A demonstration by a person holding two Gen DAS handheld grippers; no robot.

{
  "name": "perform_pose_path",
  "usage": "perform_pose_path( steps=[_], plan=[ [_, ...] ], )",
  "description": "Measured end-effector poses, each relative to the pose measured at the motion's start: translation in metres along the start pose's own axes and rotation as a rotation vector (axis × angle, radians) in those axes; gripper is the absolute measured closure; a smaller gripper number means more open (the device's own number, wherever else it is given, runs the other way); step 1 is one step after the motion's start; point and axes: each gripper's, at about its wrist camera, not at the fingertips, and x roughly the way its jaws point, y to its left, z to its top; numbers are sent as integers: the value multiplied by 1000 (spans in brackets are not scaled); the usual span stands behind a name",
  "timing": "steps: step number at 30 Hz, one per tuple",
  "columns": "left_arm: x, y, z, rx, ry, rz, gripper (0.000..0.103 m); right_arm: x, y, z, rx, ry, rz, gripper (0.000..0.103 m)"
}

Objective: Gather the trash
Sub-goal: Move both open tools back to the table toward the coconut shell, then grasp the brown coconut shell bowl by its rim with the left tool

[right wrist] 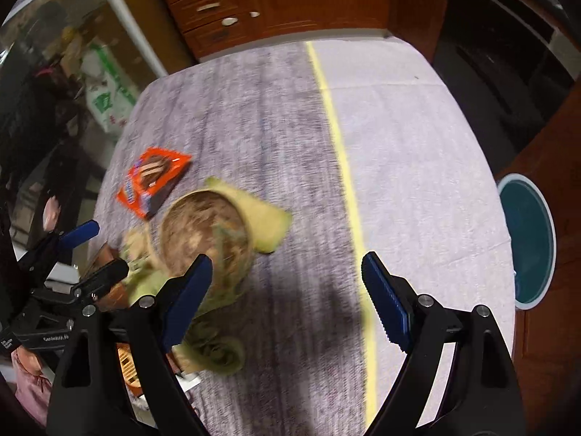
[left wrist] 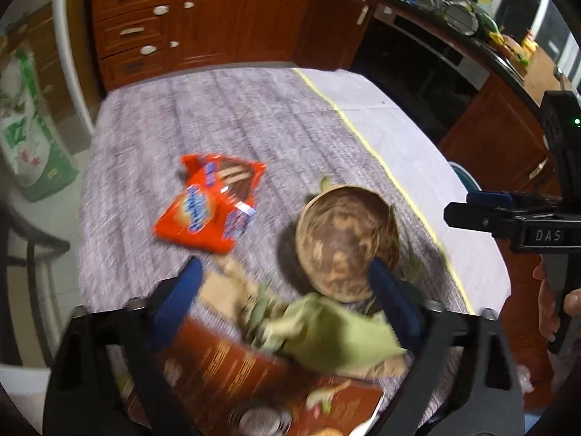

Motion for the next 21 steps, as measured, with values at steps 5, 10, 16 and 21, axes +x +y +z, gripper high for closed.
perform_pose_path(
  steps=[5,10,16,21],
  plan=[
    [34,-14,13,68,76,-27,44,19,-22,5,47,35,-9,23],
    [63,-17,17,91,141,-31,44,37,-29,8,48,64,5,23],
    [85,-32,19,135,163,-37,54,41,-39,11,60,64,10,23],
    [76,-36,24,123,112,-54,93,42,-48,10,74,64,9,23]
  ],
)
